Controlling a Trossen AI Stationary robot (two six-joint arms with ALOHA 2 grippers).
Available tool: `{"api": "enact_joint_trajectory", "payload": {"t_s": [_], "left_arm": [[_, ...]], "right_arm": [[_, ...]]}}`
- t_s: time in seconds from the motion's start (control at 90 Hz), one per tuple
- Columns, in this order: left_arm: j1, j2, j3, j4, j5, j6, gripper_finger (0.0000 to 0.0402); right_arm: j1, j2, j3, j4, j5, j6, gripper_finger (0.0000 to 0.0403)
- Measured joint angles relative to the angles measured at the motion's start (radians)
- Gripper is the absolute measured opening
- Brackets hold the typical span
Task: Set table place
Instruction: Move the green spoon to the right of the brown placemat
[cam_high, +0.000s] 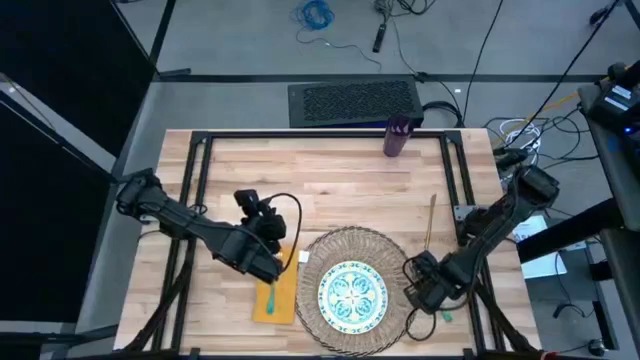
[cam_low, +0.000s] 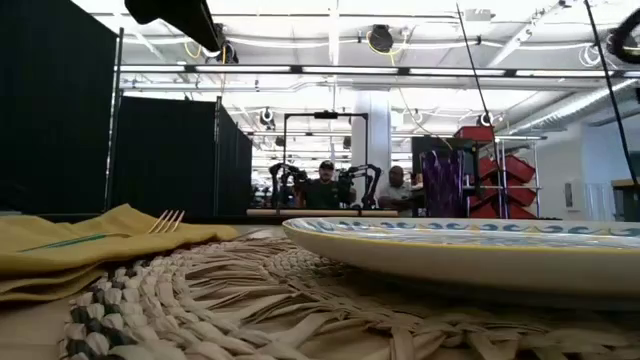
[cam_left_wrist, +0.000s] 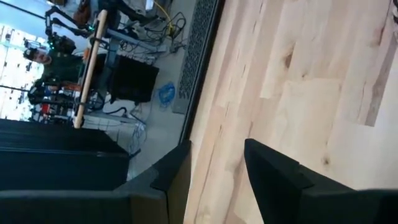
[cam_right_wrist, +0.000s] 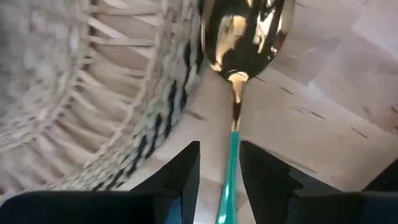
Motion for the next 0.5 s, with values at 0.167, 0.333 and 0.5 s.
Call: {"api": "enact_joint_trajectory", "payload": {"t_s": [0.167, 0.333, 0.5], "left_arm": [[-0.013, 0.0, 0.0, -0.001, 0.0, -0.004, 0.0136], [-0.019, 0.0, 0.0, -0.001, 0.008, -0.003, 0.0136], [-0.02, 0.0, 0.0, -0.001, 0.007, -0.004, 0.0136]], "right_arm": [[0.0, 0.02, -0.015, -0.004, -0.001, 0.0, 0.0098], [0.001, 0.019, -0.015, -0.01, -0.002, 0.0, 0.0098], [0.011, 0.019, -0.05, 0.051, -0.002, 0.017, 0.0098]]}}
